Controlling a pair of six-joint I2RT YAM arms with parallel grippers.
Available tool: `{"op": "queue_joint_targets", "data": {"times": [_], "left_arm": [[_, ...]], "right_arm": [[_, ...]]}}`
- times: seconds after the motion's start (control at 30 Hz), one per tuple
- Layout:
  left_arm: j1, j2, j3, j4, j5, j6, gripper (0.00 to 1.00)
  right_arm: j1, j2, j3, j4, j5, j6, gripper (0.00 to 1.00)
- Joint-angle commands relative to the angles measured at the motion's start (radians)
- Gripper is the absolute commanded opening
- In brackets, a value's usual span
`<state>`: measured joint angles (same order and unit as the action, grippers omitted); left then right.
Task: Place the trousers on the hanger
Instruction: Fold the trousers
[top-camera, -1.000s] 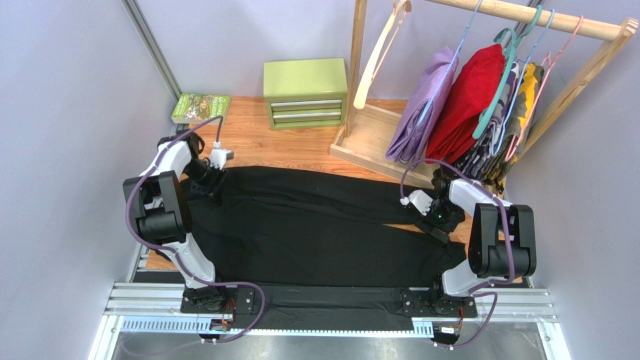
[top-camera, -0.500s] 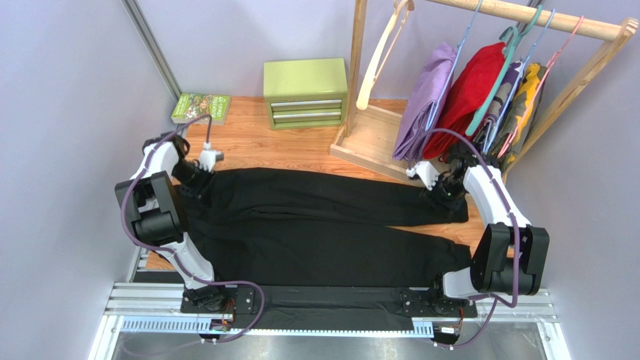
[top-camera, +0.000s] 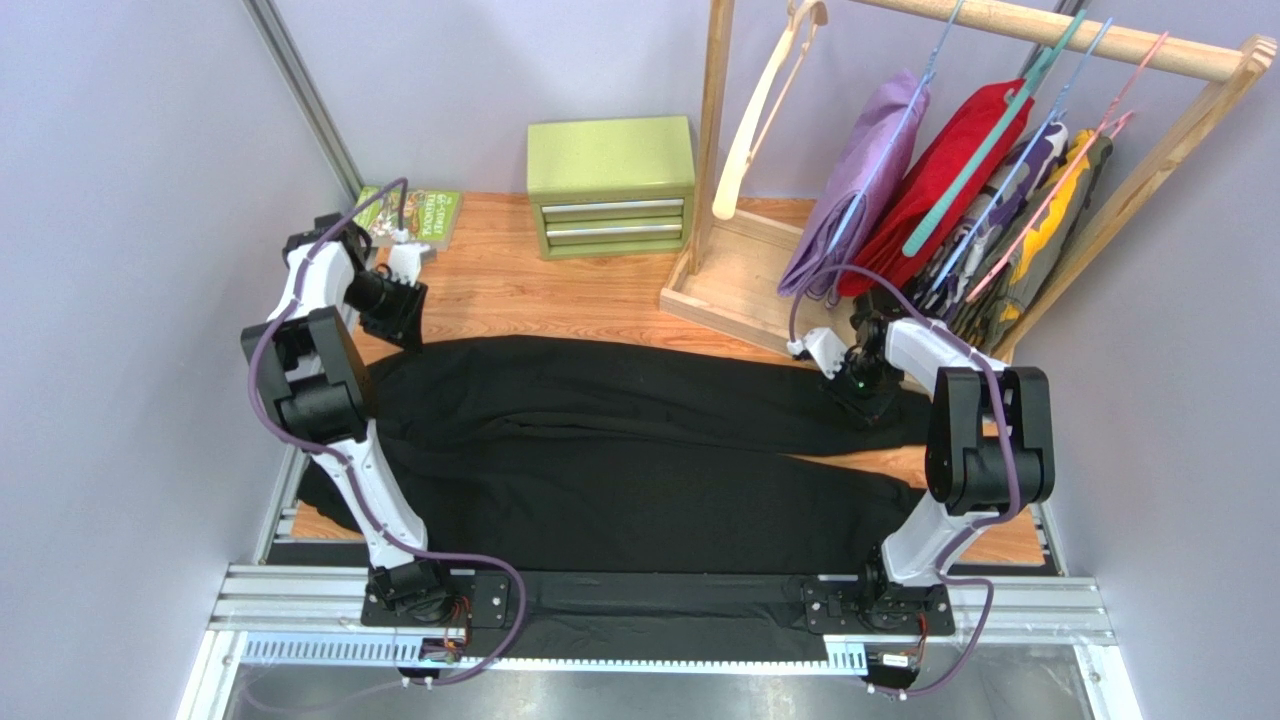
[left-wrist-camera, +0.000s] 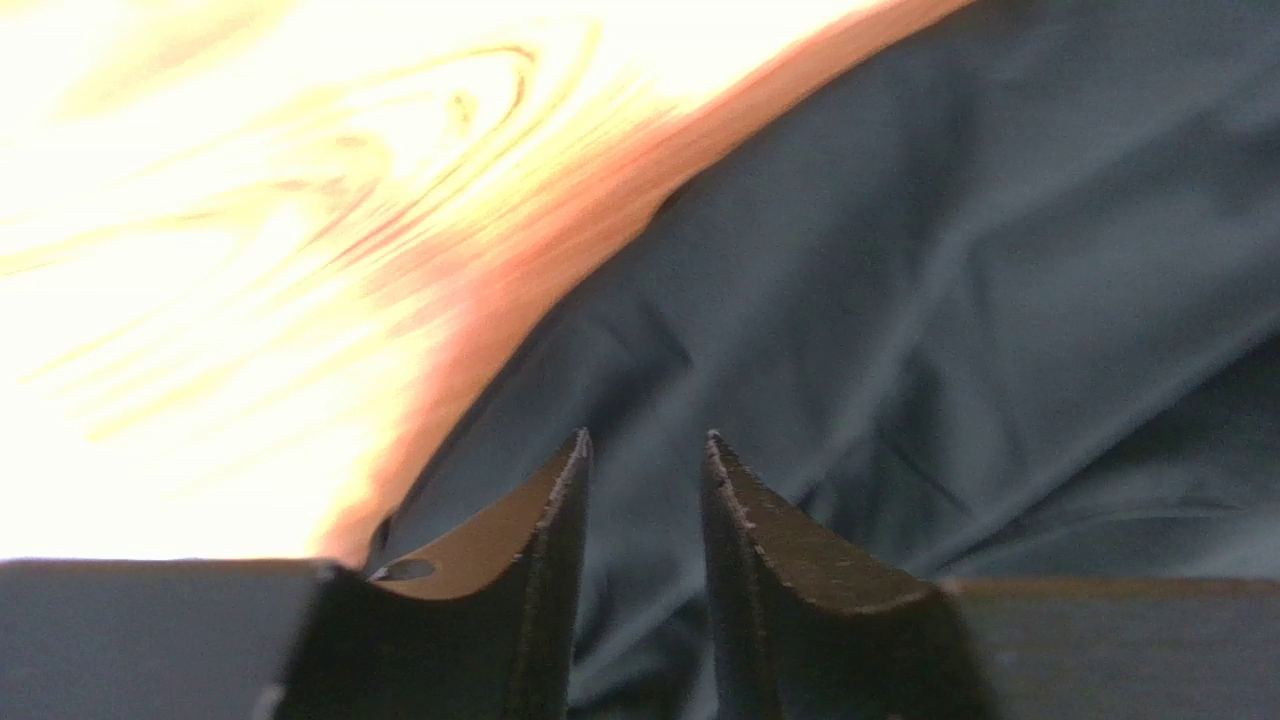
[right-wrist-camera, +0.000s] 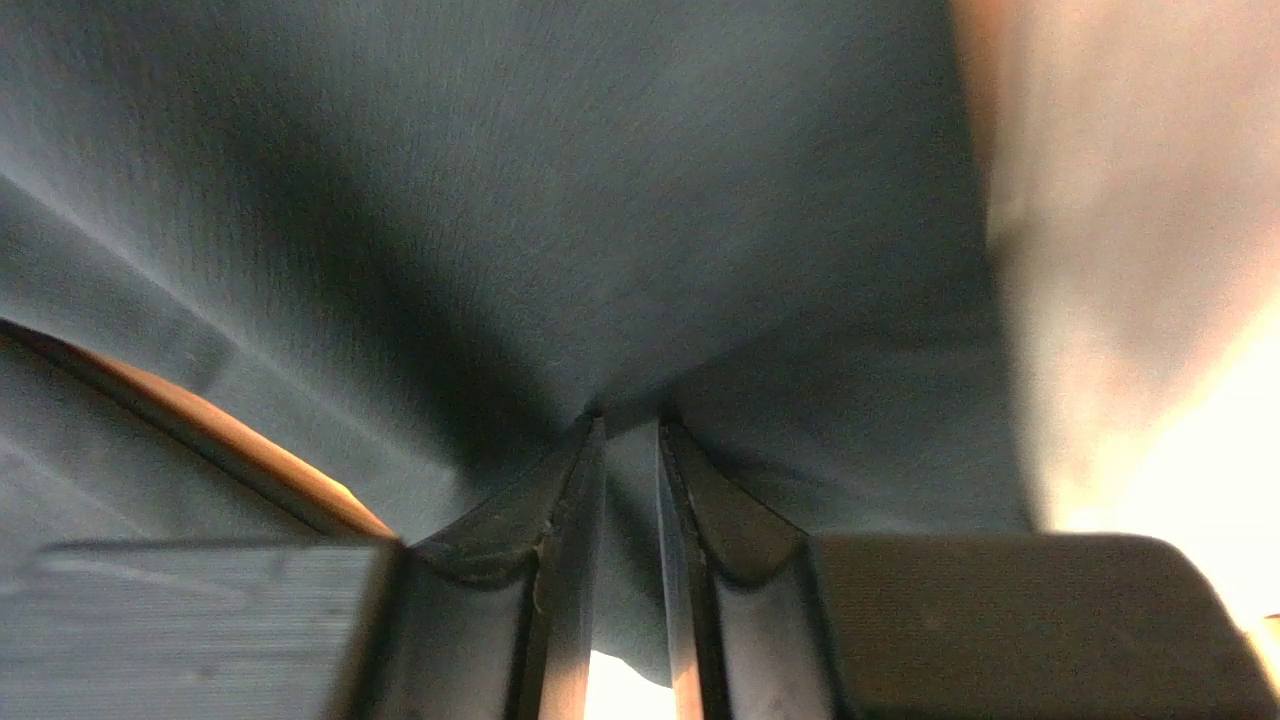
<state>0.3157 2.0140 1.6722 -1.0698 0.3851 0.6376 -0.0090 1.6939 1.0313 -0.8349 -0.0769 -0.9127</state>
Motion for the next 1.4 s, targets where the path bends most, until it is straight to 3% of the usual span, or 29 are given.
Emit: {"op": "queue_joint_targets", "data": {"times": [0.0,0.33,0.4,0.5,0.57,0.7,0.97,1.1,1.37], "left_arm": [[-0.009,0.038,-0.046,0.043,-0.055,0.011,0.37],[0.011,-0.115,-0.33,0.073,-0.167,0.163,0.3],[0.013,-0.149,-0.325,0.062,-0.167,0.186,0.3],[0.013,-0.162,-0.253,-0.002,-0.091,0.209,0.37],[0.013,-0.159,-0.188,-0.047,-0.054,0.209,0.41],[0.008,-0.155,-0.14,-0.067,-0.023,0.229,0.44],[0.006,-0.146,-0.135,0.001,-0.048,0.209,0.46],[0.01,-0.133,-0.126,0.024,-0.054,0.214,0.47],[0.026,-0.057,-0.08,0.021,-0.049,0.358,0.43]], "right_arm": [[0.003,-0.029,-0.078,0.043,0.058,-0.026,0.24],[0.001,-0.227,-0.247,-0.12,0.025,-0.112,0.23],[0.001,-0.283,-0.226,-0.162,0.008,-0.126,0.27],[-0.003,-0.316,-0.14,-0.208,-0.026,-0.126,0.45],[-0.016,-0.292,-0.043,-0.234,-0.053,-0.112,0.5],[-0.039,-0.217,0.076,-0.265,-0.083,-0.086,0.51],[-0.078,-0.061,0.141,-0.153,-0.029,-0.135,0.49],[-0.091,0.015,0.173,-0.11,-0.008,-0.141,0.53],[-0.101,0.099,0.174,-0.056,-0.008,-0.124,0.63]]}}
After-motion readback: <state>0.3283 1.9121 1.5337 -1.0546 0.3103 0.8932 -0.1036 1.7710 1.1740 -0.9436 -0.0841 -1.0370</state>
